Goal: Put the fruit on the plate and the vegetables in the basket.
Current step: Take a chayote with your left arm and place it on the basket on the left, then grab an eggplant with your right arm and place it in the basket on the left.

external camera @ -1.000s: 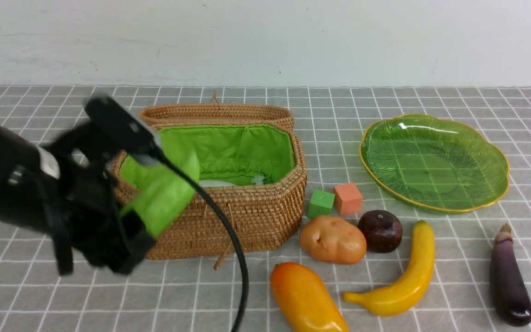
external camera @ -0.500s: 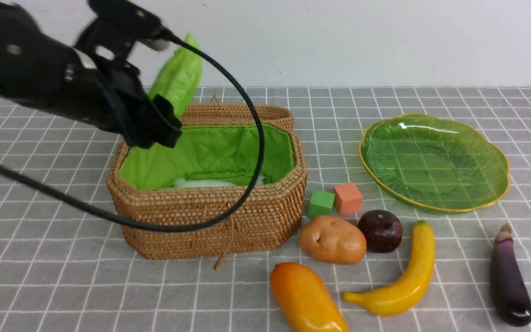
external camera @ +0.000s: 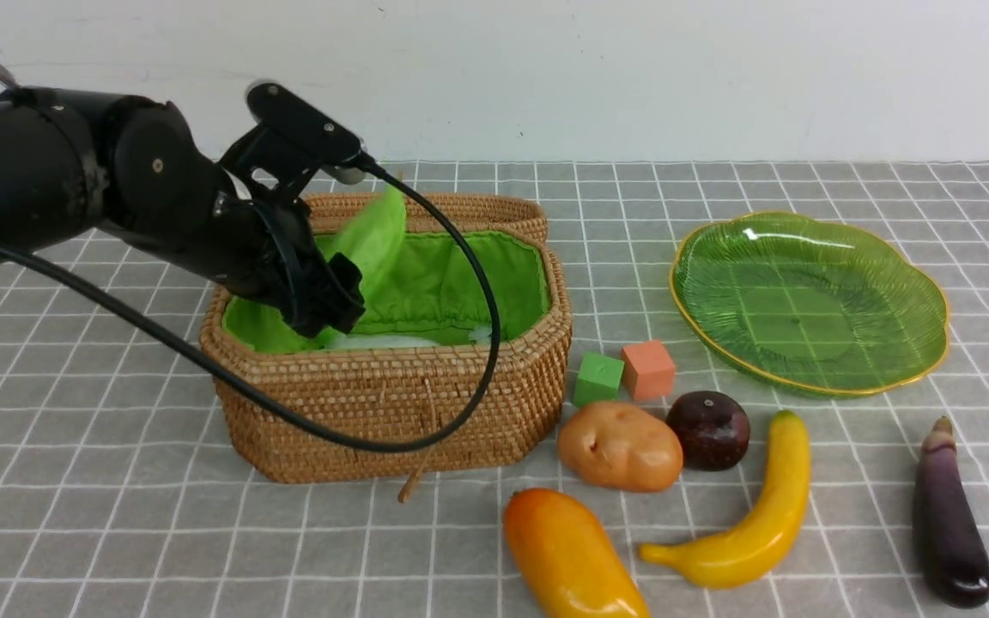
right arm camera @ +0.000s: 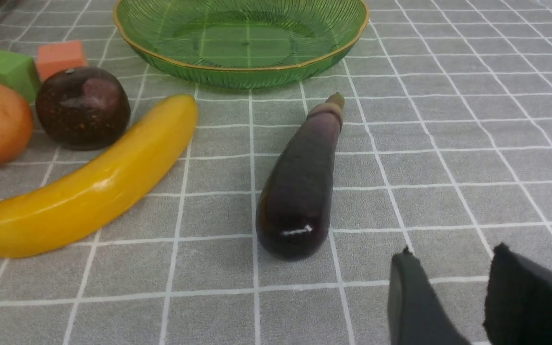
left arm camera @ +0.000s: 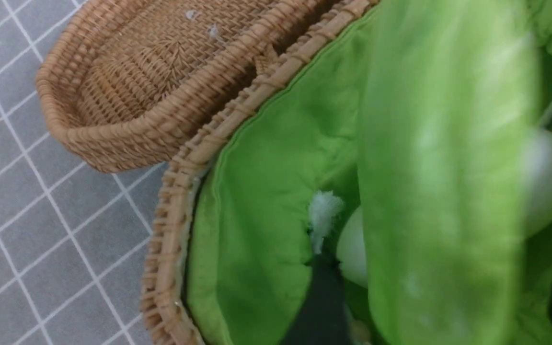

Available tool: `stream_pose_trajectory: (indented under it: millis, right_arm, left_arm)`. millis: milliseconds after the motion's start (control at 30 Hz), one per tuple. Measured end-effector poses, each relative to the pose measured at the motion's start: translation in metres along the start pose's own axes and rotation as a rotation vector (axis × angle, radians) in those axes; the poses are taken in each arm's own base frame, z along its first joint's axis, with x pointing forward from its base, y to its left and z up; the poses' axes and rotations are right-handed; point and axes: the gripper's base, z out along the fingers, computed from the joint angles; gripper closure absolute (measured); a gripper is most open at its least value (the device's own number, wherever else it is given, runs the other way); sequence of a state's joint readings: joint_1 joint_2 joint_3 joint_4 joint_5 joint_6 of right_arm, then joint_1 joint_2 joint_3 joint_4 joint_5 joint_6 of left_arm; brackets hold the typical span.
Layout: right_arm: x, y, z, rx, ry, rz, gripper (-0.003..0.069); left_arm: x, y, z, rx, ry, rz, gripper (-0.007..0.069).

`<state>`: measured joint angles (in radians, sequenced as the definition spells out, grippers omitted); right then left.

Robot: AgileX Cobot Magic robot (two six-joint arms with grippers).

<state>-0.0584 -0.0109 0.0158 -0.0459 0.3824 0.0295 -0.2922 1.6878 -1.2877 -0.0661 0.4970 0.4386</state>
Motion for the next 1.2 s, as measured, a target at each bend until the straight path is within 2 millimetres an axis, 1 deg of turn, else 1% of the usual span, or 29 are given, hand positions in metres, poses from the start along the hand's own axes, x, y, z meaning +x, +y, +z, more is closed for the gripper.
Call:
stream_pose_trajectory:
  millis: [33,100,167,233,267,300,333,367,400,433,467,500,533,567,600,633,667,700,733,767,800,833,867,900,933,1033,1133,1167,1200]
  right_arm:
    - [0.0,0.0,0.0,0.0,0.0,0.0,0.0418]
    - [0.0,0.0,0.0,0.0,0.0,0.0,0.0418]
    - [0.0,0.0,0.0,0.0,0.0,0.0,0.0418]
    - [0.0,0.0,0.0,0.0,0.0,0.0,0.0418]
    - [0.0,0.0,0.0,0.0,0.0,0.0,0.0418]
    - [0.0,0.0,0.0,0.0,0.0,0.0,0.0418]
    - [0.0,0.0,0.0,0.0,0.0,0.0,0.0418]
    - [0.0,0.0,0.0,0.0,0.0,0.0,0.0418]
    - [0.0,0.0,0.0,0.0,0.0,0.0,0.0418]
    - [0.0,0.0,0.0,0.0,0.0,0.0,0.0418]
    - [0.0,0.0,0.0,0.0,0.0,0.0,0.0418]
    - [0.0,0.0,0.0,0.0,0.0,0.0,0.0418]
    - [0.0,0.0,0.0,0.0,0.0,0.0,0.0418]
    - [0.0,0.0,0.0,0.0,0.0,0.0,0.0418]
    - [0.0,0.0,0.0,0.0,0.0,0.0,0.0418]
    - [0.0,0.0,0.0,0.0,0.0,0.0,0.0418]
    - [0.0,0.0,0.0,0.0,0.0,0.0,0.0418]
    - [0.0,0.0,0.0,0.0,0.0,0.0,0.0418]
    - [0.0,0.0,0.0,0.0,0.0,0.0,0.0418]
    - [0.0,0.0,0.0,0.0,0.0,0.0,0.0418]
    - [0.0,0.0,0.0,0.0,0.0,0.0,0.0418]
    - [0.0,0.0,0.0,0.0,0.0,0.0,0.0418]
    - [0.0,0.0,0.0,0.0,0.0,0.0,0.0418]
    - [0.0,0.0,0.0,0.0,0.0,0.0,0.0418]
    - [0.0,0.0,0.0,0.0,0.0,0.0,0.0418]
    - [0.0,0.0,0.0,0.0,0.0,0.0,0.0418]
    - [0.0,0.0,0.0,0.0,0.0,0.0,0.0418]
    - [0.0,0.0,0.0,0.0,0.0,0.0,0.0418]
    - [0.0,0.0,0.0,0.0,0.0,0.0,0.0418]
  left_arm:
    - [0.001,0.0,-0.002,0.006,0.012,0.0,-0.0019]
    - [0.001,-0.001,-0.006,0.011,0.022,0.0,-0.0036]
    - [0.001,-0.001,-0.01,0.014,0.027,0.001,-0.0038]
    - [0.0,-0.001,-0.022,0.017,0.029,0.009,-0.0029]
    - [-0.001,-0.002,-0.039,0.022,0.033,0.012,0.0001]
    - [-0.001,-0.002,-0.042,0.022,0.033,0.012,0.0001]
    - [-0.002,-0.002,-0.067,0.023,0.029,0.014,0.0051]
    - [-0.002,-0.003,-0.07,0.027,0.035,0.015,0.0057]
    - [-0.001,-0.004,-0.086,0.028,0.033,0.017,0.009]
    - [0.001,-0.006,-0.116,0.029,0.029,0.018,0.0151]
    - [0.001,-0.007,-0.127,0.026,0.019,0.015,0.0177]
    - [0.003,-0.007,-0.131,0.03,0.028,0.014,0.0186]
    - [0.01,-0.012,-0.168,0.028,0.02,-0.015,0.0276]
    - [0.011,-0.012,-0.168,0.032,0.029,-0.02,0.0287]
    - [0.018,-0.016,-0.196,0.032,0.025,-0.059,0.0367]
    - [0.025,-0.019,-0.212,0.037,0.041,-0.101,0.0436]
    - [0.026,-0.02,-0.217,0.031,0.027,-0.108,0.0447]
    - [0.036,-0.024,-0.236,0.037,0.053,-0.169,0.0538]
    - [0.043,-0.027,-0.249,0.032,0.057,-0.21,0.0599]
    - [0.043,-0.027,-0.249,0.032,0.057,-0.21,0.0599]
    - [0.048,-0.029,-0.259,0.022,0.036,-0.244,0.0634]
    - [0.06,-0.034,-0.275,0.006,-0.004,-0.293,0.0638]
    - [0.066,-0.037,-0.28,0.004,-0.016,-0.31,0.0638]
    - [0.068,-0.038,-0.279,0.005,-0.013,-0.313,0.0638]
    - [0.079,-0.043,-0.287,0.008,-0.035,-0.325,0.0638]
    - [0.108,-0.058,-0.297,0.038,-0.068,-0.347,0.0638]
    - [0.13,-0.071,-0.297,0.079,-0.08,-0.363,0.0638]
    - [0.133,-0.073,-0.298,0.084,-0.087,-0.364,0.0638]
    - [0.141,-0.078,-0.298,0.101,-0.094,-0.369,0.0638]
